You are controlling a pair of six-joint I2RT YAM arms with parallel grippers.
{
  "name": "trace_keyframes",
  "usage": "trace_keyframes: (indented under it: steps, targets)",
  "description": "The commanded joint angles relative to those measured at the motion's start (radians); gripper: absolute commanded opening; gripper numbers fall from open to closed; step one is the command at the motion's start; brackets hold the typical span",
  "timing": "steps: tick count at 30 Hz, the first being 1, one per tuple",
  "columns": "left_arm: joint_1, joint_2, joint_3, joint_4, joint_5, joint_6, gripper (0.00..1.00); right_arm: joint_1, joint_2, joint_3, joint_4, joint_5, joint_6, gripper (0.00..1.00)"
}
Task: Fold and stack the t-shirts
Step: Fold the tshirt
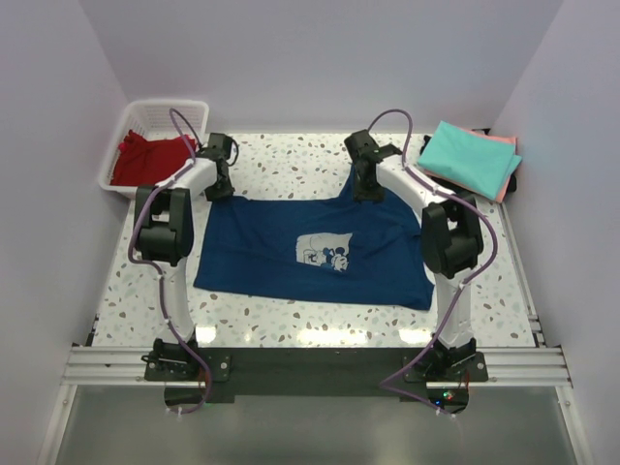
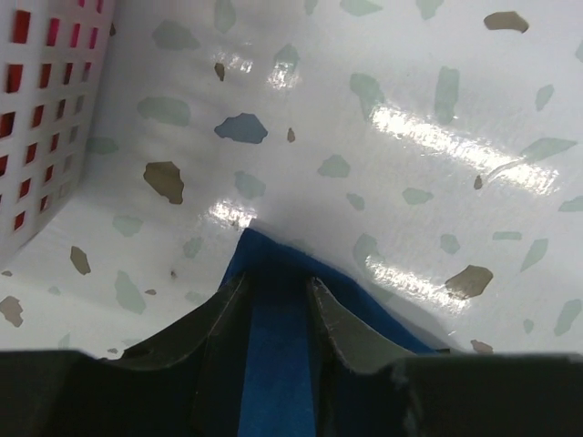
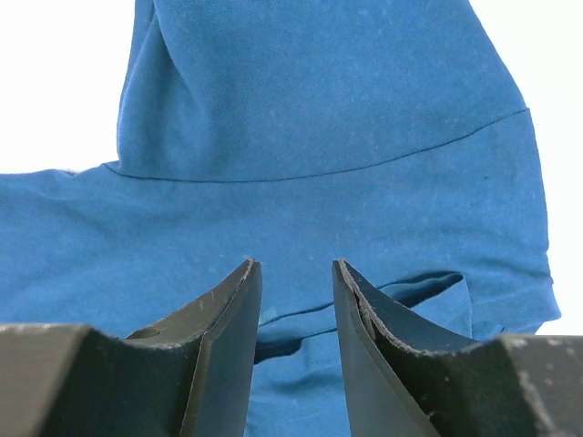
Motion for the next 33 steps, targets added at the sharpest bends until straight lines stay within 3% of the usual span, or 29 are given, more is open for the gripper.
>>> trace_keyframes:
  steps: [1,5,13,26,33]
  targets:
    - [0.003,0.079,-0.007,0.025,0.072,-0.001,0.31,-0.007,0.007,0.053,-0.019,0.026,-0.015,0.41]
    - [0.005,0.109,-0.01,0.023,0.088,0.002,0.16,-0.01,0.011,0.049,-0.02,0.023,-0.015,0.41]
    - [0.003,0.113,-0.005,0.026,0.097,0.016,0.0,-0.014,0.013,0.046,-0.023,0.029,-0.012,0.41]
    - [-0.028,-0.02,-0.066,0.049,0.037,0.033,0.0,-0.054,0.033,0.118,0.041,0.071,-0.03,0.44]
    - [-0.038,-0.098,-0.091,0.069,0.01,0.022,0.0,-0.125,0.151,0.254,0.107,0.06,-0.052,0.45]
